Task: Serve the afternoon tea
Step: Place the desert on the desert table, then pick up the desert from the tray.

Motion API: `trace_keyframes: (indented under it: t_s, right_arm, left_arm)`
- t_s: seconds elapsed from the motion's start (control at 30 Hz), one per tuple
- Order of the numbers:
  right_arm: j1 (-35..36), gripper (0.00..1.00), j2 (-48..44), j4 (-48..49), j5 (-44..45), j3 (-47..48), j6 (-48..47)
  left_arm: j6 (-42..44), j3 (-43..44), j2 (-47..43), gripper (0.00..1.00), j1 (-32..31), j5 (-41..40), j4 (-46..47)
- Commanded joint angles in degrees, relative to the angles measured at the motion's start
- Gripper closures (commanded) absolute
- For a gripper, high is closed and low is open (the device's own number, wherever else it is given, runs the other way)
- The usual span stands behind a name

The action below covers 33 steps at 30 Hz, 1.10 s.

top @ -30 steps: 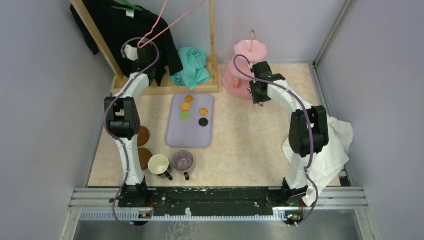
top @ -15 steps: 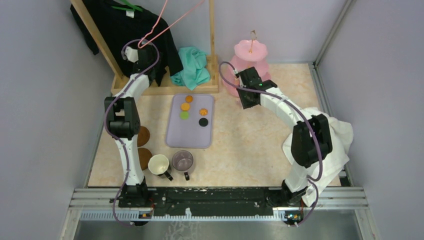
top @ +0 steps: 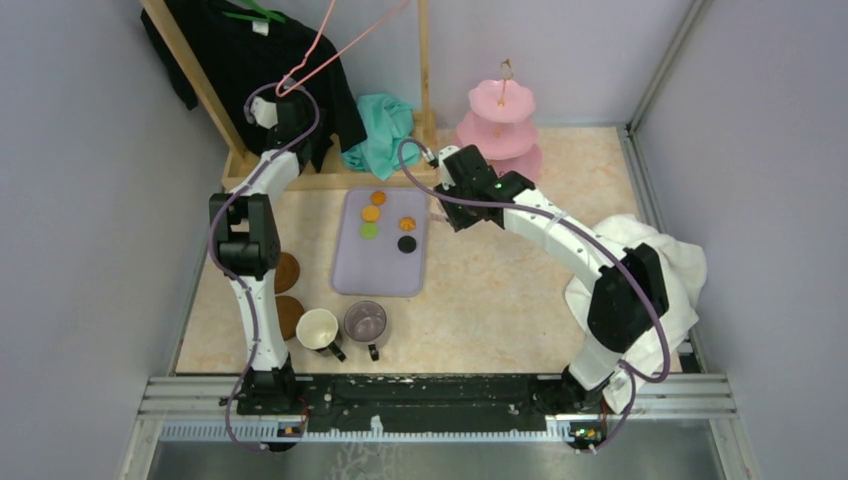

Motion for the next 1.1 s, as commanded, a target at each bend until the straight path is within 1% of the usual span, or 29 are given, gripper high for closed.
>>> trace_keyframes:
  t_s: [0.0, 0.33, 1.07]
  right_arm:
    - [3.0, 0.69, -0.1, 1.3, -2.9, 5.1, 0.0]
    - [6.6, 0.68, 4.3, -1.1, -7.4, 8.5, -1.2]
    - [7.7, 0.67, 4.9, 2.3, -11.0, 1.1, -1.8]
  left_arm:
    - [0.0, -1.0, -2.7, 0.20, 0.1, 0.2, 0.9]
    - [-0.1, -2.1, -3.4, 0.20, 0.1, 0.3, 1.1]
    - [0.0, -5.3, -4.6, 0.20, 0.1, 0.0, 1.5]
